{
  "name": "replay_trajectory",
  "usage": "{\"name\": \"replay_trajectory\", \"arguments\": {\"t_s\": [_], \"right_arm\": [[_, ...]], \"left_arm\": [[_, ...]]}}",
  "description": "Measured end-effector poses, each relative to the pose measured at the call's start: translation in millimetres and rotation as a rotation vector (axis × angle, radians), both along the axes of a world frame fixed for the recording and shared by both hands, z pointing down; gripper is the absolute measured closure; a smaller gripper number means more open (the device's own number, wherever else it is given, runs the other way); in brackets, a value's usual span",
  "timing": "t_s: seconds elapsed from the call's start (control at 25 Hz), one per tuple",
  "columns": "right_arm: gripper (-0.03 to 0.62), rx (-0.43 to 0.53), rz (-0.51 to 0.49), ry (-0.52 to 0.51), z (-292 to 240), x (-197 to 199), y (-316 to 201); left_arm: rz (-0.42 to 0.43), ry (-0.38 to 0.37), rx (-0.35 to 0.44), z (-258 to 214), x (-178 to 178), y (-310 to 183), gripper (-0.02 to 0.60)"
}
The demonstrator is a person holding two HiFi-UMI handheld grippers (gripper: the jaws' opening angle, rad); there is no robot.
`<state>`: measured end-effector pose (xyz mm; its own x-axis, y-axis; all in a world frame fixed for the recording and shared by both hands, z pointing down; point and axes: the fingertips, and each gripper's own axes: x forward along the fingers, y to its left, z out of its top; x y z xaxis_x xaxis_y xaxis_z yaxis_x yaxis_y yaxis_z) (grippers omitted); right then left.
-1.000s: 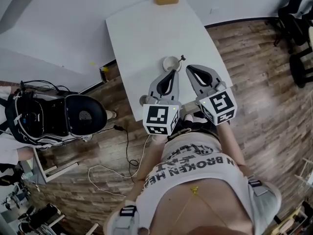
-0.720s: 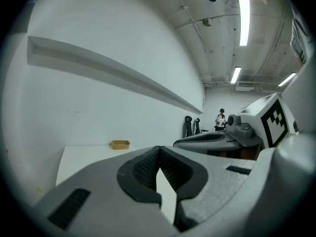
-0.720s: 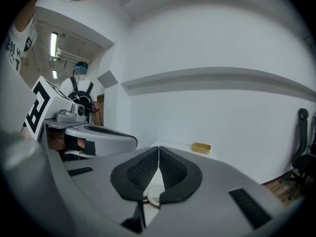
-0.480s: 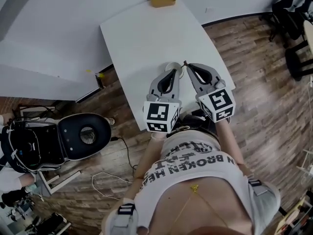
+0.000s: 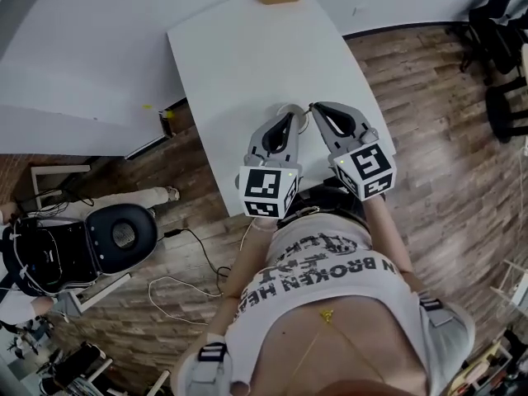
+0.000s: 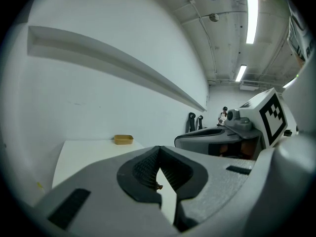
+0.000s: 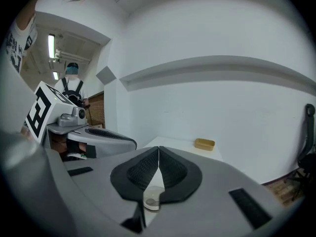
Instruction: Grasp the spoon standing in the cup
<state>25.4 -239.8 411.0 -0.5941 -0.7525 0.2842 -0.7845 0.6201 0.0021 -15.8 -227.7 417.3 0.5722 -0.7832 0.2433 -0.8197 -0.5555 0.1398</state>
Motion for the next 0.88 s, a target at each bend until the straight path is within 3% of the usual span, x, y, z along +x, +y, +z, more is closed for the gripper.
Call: {"name": "replay_trajectory", "arguments": {"t_s": [0.44,0.88], "right_arm": [[0.586,-0.052,-0.143,0.033,21.1,0.4,-37.7],[0.586,-0.072,-0.183,0.111,56.7,2.9,-49.5]], "left_arm": [[-0.133,-0.025,-0.04,7.9,3.0,-30.5,0.586],[-0.205,-0.021,-0.053,12.8,-6.1,-27.7,0.586]]}}
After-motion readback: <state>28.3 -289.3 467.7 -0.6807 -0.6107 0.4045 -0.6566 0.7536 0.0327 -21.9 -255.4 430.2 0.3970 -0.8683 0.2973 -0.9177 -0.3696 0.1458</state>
